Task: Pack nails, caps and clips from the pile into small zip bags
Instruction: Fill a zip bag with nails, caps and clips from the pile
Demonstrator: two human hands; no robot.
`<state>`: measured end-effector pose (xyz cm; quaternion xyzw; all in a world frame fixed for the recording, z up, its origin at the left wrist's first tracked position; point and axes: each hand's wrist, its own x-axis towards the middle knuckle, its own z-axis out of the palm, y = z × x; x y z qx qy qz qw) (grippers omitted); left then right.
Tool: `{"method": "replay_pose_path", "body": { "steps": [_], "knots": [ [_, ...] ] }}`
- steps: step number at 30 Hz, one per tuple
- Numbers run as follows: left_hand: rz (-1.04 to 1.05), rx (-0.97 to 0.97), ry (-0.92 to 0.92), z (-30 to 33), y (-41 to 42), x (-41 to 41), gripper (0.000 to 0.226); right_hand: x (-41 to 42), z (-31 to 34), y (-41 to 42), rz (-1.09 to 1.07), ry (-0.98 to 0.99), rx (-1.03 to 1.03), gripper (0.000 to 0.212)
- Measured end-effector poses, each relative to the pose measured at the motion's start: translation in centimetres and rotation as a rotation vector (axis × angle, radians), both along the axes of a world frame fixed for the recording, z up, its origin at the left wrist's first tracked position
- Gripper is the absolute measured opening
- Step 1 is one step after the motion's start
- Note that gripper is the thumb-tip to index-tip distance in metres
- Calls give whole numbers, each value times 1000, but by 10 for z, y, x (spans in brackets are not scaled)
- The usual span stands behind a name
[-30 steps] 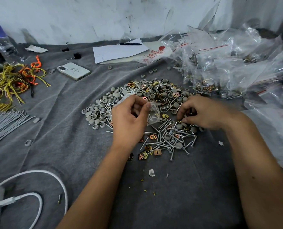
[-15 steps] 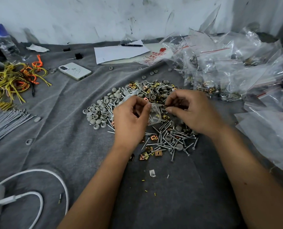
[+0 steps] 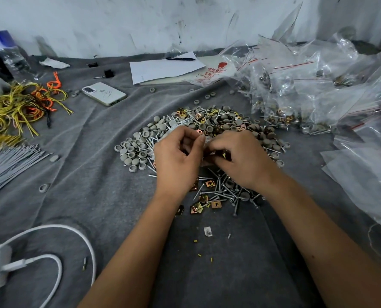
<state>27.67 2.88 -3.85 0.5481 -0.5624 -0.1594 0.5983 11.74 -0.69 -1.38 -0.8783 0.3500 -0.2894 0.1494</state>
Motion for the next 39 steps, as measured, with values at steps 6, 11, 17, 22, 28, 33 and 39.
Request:
{"method": "replay_pose_path", "body": {
  "steps": [6, 11, 17, 22, 28, 33, 39],
  "knots": [
    [8, 16, 7, 1, 1, 0, 12, -34, 14, -8, -89, -143, 93, 11],
    [-13, 33, 18, 2, 2, -1, 11, -71, 18, -21, -82, 106, 436, 8],
    [-24, 45, 59, 3, 3, -1, 9, -86, 18, -24, -76, 271, 484, 17],
    [-27, 49, 110, 3, 2, 1, 9, -77, 13, -25, -44, 266, 466, 16],
    [-42, 55, 97, 2, 2, -1, 8, -65, 9, -24, -108, -42, 391, 12],
    [-55, 51, 80, 0, 0, -1, 11, -33, 7, -11, -85, -267, 211, 9],
    [-62, 49, 88, -1, -1, 1, 11, -6, 0, -1, -33, -268, 99, 18]
  ]
}}
